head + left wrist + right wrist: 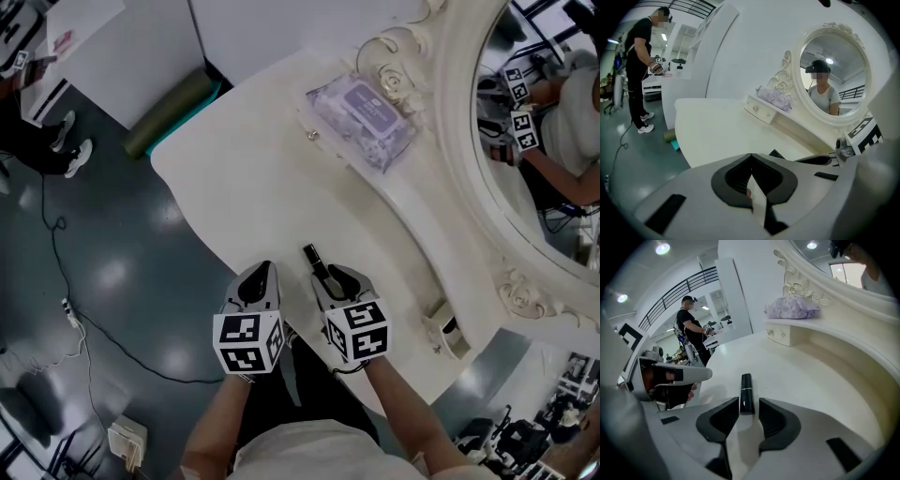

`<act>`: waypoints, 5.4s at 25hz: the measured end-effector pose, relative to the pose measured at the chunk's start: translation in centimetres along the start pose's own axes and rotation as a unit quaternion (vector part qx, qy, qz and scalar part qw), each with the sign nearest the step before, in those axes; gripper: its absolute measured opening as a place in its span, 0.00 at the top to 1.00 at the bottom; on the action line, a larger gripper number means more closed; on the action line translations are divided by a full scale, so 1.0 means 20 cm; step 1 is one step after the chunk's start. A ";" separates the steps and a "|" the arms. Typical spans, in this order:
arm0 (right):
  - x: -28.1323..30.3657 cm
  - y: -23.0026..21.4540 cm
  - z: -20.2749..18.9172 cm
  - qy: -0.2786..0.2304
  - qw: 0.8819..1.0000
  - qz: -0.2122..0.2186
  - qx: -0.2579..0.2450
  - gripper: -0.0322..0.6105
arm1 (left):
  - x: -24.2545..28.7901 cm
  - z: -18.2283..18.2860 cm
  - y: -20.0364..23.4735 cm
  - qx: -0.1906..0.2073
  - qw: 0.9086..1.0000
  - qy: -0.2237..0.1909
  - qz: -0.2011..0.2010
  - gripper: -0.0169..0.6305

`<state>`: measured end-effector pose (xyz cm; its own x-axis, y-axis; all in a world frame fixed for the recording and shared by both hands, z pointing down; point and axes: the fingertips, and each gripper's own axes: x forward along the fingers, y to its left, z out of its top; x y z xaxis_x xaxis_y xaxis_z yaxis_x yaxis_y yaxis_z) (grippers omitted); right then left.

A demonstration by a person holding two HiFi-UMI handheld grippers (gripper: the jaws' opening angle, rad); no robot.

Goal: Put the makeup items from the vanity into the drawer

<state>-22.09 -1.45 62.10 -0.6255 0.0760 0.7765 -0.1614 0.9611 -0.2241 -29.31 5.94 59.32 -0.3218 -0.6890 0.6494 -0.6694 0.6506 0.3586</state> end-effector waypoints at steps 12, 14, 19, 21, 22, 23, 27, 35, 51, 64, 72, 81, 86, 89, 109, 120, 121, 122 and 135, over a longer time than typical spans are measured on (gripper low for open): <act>0.01 -0.02 -0.01 0.009 1.000 -0.019 -0.015 0.78 | -0.01 0.00 0.02 -0.006 1.000 0.000 0.004 0.97; 0.01 -0.02 -0.01 0.011 1.000 -0.020 -0.014 0.79 | -0.02 -0.01 0.03 -0.007 1.000 0.000 0.005 0.97; -0.01 -0.03 0.00 -0.002 1.000 -0.017 -0.003 0.79 | -0.03 -0.02 0.04 -0.009 1.000 -0.001 0.008 0.97; -0.02 -0.03 0.01 -0.007 1.000 -0.020 -0.003 0.79 | -0.04 -0.02 0.04 -0.007 1.000 0.000 0.008 0.97; -0.03 -0.03 0.01 -0.008 1.000 -0.021 -0.002 0.79 | -0.05 -0.02 0.04 -0.006 1.000 0.000 0.008 0.97; -0.04 -0.03 0.01 -0.009 1.000 -0.022 -0.002 0.79 | -0.05 -0.02 0.04 -0.005 1.000 0.000 0.007 0.97; -0.08 -0.04 0.01 -0.017 0.999 -0.028 0.003 0.79 | -0.07 -0.01 0.02 -0.001 1.000 -0.001 0.002 0.97; -0.27 -0.05 0.03 -0.045 0.998 -0.042 0.025 0.79 | -0.13 0.03 -0.14 0.028 0.999 0.003 -0.028 0.97; -0.78 -0.25 -0.04 -0.147 0.968 -0.155 0.130 0.79 | -0.07 0.11 -0.59 0.140 0.977 0.028 -0.157 0.97; -1.09 -0.43 -0.26 -0.186 0.942 -0.204 0.189 0.79 | -0.06 0.02 -1.01 0.209 0.953 0.038 -0.218 0.97; -1.24 -0.54 -0.48 -0.170 0.951 -0.174 0.192 0.79 | -0.10 -0.22 -1.28 0.209 0.952 0.057 -0.215 0.97; -1.41 -0.69 -0.70 -0.150 0.957 -0.167 0.184 0.79 | -0.11 -0.42 -1.57 0.205 0.952 0.063 -0.220 0.97; -1.46 -0.74 -0.79 -0.137 0.961 -0.162 0.175 0.79 | -0.11 -0.52 -1.64 0.197 0.954 0.066 -0.214 0.97; -1.48 -0.76 -0.82 -0.132 0.963 -0.161 0.169 0.79 | -0.12 -0.56 -1.67 0.196 0.955 0.068 -0.211 0.97; -1.45 -0.86 -0.89 -0.086 0.977 -0.149 0.125 0.79 | -0.12 -0.65 -1.68 0.182 0.964 0.066 -0.180 0.96; -1.50 -0.89 -0.88 -0.107 0.968 -0.172 0.146 0.75 | -0.11 -0.65 -1.68 0.189 0.963 0.070 -0.182 0.97; -1.50 -0.89 -0.88 -0.108 0.967 -0.174 0.148 0.74 | -0.11 -0.65 -1.68 0.190 0.962 0.071 -0.183 0.97; -1.51 -0.89 -0.88 -0.109 0.967 -0.177 0.150 0.74 | -0.11 -0.65 -1.68 0.191 0.962 0.071 -0.184 0.97; -1.53 -0.85 -0.88 -0.120 0.959 -0.199 0.164 0.73 | -0.16 -0.62 -1.65 0.203 0.958 0.069 -0.192 0.97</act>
<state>13.28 -15.47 52.53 -0.6160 -0.3802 0.6900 -0.6301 0.7634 -0.1419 2.10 -9.42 53.69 0.0730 -0.7854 0.6147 -0.9349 0.1607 0.3163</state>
